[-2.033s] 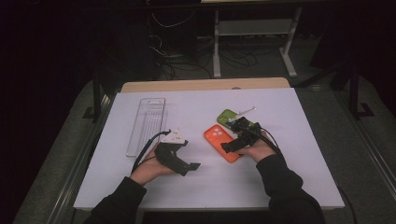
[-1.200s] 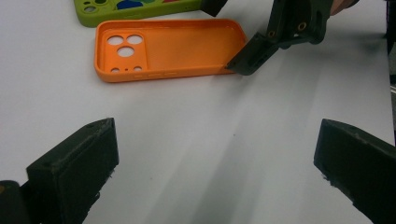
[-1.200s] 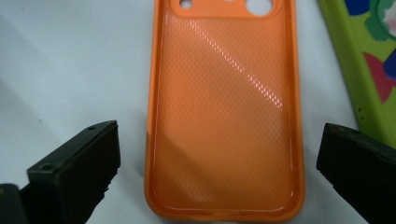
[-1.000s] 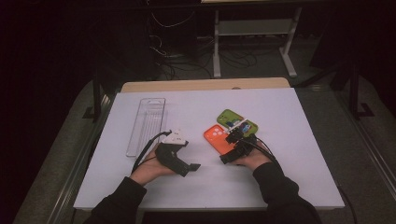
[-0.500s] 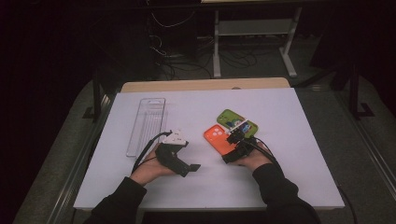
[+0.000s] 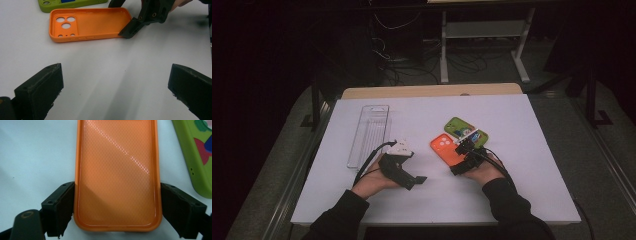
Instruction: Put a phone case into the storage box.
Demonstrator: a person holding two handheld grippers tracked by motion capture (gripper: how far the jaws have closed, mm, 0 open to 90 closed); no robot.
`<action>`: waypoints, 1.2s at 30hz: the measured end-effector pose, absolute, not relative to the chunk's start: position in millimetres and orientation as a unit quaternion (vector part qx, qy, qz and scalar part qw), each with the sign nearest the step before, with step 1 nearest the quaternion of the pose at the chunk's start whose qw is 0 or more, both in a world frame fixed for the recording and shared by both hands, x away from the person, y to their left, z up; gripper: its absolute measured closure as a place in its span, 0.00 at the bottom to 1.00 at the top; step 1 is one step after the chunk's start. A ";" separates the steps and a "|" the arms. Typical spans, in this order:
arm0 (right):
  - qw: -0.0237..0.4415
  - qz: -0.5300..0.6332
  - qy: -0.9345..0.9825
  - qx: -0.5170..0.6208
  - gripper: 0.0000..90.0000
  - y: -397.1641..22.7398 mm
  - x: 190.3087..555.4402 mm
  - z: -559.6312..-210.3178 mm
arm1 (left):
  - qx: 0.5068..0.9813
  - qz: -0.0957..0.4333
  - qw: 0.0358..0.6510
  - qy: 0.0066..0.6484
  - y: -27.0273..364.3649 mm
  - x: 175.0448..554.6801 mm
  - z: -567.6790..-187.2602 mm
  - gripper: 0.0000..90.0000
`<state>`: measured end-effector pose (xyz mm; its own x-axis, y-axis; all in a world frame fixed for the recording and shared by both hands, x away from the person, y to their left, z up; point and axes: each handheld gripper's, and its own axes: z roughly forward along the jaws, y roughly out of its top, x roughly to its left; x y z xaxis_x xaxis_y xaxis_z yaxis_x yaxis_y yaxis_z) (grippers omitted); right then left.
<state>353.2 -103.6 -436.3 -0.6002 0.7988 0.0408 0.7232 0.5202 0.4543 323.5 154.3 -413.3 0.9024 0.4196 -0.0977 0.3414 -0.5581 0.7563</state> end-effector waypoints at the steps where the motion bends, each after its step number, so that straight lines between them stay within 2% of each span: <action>1: 0.088 0.219 0.868 0.437 0.17 -104.1 352.8 -436.3 | 0.882 0.047 0.417 0.215 154.5 323.6 -413.1 0.00; 12: 0.089 0.242 0.879 0.401 0.17 -111.7 355.4 -425.1 | 0.881 0.046 0.419 0.216 154.3 323.7 -411.7 0.00; 23: 0.093 0.270 0.895 0.342 0.17 -137.0 364.1 -403.9 | 0.876 0.042 0.432 0.212 153.4 328.0 -397.3 0.00; 36: 0.075 0.301 0.917 0.249 0.17 -161.1 363.2 -387.0 | 0.890 0.035 0.427 0.158 150.9 342.6 -372.2 0.00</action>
